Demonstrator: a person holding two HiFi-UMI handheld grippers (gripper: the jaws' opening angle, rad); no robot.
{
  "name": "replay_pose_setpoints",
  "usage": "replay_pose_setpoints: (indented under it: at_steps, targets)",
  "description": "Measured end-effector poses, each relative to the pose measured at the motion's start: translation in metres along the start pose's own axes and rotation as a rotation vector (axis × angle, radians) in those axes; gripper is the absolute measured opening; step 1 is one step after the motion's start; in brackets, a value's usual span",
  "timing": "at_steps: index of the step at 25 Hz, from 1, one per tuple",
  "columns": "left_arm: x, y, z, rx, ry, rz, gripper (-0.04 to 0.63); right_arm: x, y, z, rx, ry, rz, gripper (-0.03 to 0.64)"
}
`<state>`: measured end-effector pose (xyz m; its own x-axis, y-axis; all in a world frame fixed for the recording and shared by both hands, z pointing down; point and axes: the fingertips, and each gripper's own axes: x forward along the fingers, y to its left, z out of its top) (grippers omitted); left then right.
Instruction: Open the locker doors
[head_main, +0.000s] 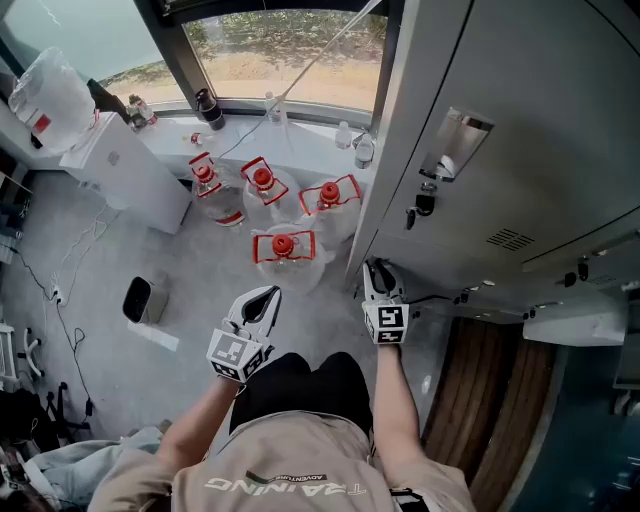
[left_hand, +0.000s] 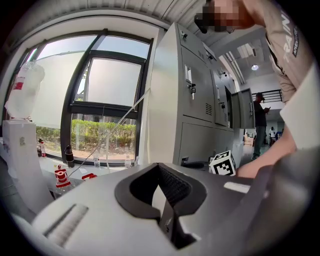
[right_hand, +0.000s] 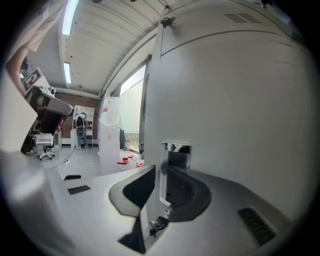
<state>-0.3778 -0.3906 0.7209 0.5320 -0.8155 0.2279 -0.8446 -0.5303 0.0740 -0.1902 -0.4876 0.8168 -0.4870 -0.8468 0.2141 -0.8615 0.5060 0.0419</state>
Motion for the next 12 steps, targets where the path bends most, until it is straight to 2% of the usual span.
replay_pose_setpoints:
  at_steps: [6, 12]
  targets:
    - [-0.008, -0.009, 0.011, -0.009, 0.025, -0.017, 0.008, -0.024, 0.009, -0.005, 0.019, 0.064, 0.037, 0.044]
    - [-0.015, -0.028, 0.032, -0.008, 0.043, -0.06, 0.008, -0.088, 0.036, -0.017, 0.081, 0.092, 0.066, 0.044]
